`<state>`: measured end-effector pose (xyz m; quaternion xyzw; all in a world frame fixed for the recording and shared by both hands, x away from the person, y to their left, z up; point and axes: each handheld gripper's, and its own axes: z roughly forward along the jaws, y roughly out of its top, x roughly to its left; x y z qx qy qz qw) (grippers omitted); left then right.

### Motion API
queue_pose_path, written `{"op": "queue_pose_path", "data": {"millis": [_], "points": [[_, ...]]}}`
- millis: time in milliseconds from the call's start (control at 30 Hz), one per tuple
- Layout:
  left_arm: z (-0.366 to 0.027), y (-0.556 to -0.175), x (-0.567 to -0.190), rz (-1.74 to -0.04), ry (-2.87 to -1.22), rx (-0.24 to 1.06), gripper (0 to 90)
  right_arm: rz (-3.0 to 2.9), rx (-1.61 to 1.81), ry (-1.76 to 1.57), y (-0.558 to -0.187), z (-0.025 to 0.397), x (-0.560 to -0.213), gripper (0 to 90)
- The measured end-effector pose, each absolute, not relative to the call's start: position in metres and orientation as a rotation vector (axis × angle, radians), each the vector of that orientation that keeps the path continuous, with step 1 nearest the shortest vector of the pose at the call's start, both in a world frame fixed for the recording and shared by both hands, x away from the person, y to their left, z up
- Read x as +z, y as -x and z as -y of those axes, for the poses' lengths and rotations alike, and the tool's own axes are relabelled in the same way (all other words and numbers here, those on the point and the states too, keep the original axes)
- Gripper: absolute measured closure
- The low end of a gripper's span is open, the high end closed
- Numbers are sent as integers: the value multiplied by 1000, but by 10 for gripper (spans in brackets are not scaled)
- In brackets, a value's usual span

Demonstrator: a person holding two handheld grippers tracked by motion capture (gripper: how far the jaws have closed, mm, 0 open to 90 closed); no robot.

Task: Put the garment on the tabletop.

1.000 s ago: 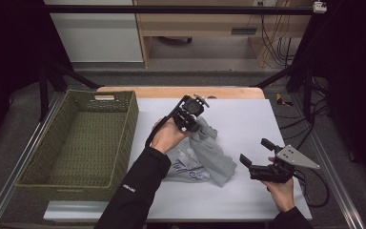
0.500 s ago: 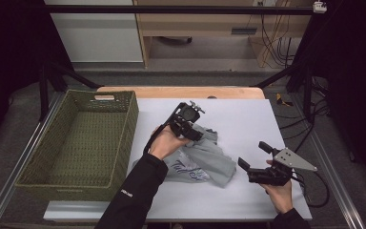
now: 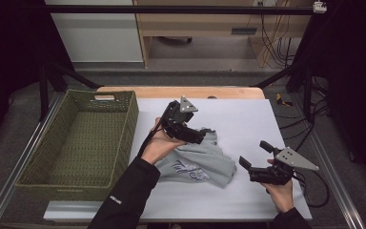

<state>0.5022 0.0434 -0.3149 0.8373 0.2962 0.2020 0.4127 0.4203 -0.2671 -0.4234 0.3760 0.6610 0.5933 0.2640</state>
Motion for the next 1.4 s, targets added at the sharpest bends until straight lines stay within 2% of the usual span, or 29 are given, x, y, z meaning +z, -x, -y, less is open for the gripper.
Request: {"op": "queue_pose_path", "data": {"millis": [300,567,1400], "points": [[-69,-483,-330,-696,-1969,492,43,-1779,1612,-1027,-422,269,-424,5],[-89,-470,-348,-696,-1837,481,42,-1774,1613,-1037,-422,271,-425,5],[-136,-434,-393,-725,-1660,471,37,-1769,1611,-1019,-422,276,-428,5]]}}
